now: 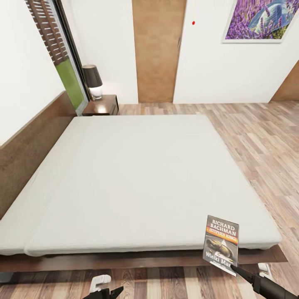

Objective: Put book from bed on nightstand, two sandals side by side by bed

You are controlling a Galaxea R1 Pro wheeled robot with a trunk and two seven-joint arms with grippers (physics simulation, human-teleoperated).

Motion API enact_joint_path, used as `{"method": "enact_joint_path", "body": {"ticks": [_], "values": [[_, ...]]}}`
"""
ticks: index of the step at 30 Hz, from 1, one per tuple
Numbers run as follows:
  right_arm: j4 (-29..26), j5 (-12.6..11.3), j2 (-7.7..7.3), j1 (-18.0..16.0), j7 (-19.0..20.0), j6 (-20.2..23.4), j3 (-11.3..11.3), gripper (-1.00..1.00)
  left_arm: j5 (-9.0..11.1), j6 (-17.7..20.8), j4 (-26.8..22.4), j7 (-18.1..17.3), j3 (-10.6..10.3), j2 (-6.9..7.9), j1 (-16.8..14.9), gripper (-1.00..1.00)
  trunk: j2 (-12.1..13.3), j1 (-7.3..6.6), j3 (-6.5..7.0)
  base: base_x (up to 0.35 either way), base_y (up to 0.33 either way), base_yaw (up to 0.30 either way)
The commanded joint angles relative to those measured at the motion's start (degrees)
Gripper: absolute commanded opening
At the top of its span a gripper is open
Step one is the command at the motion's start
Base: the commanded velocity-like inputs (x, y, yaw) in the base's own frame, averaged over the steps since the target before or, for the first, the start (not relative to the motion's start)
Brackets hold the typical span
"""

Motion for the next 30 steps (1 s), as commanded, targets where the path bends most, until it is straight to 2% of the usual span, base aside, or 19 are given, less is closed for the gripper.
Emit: {"method": "enact_joint_path", "body": {"ticks": [1, 30], "values": [[0.0, -0.2, -0.02, 0.0, 0.1, 0.1, 0.1, -1.00, 0.6, 0.5, -0.1, -0.1, -0.3, 0.05, 0.0, 1.00, -0.1, 0.03, 0.01, 0.000, 0.000, 0.000], [1.7, -0.3, -0.04, 0.0, 0.1, 0.0, 0.1, -1.00, 0.6, 0.5, 0.0, 0.0, -0.3, 0.05, 0.0, 1.00, -0.1, 0.03, 2.70, 0.000, 0.000, 0.000]]}}
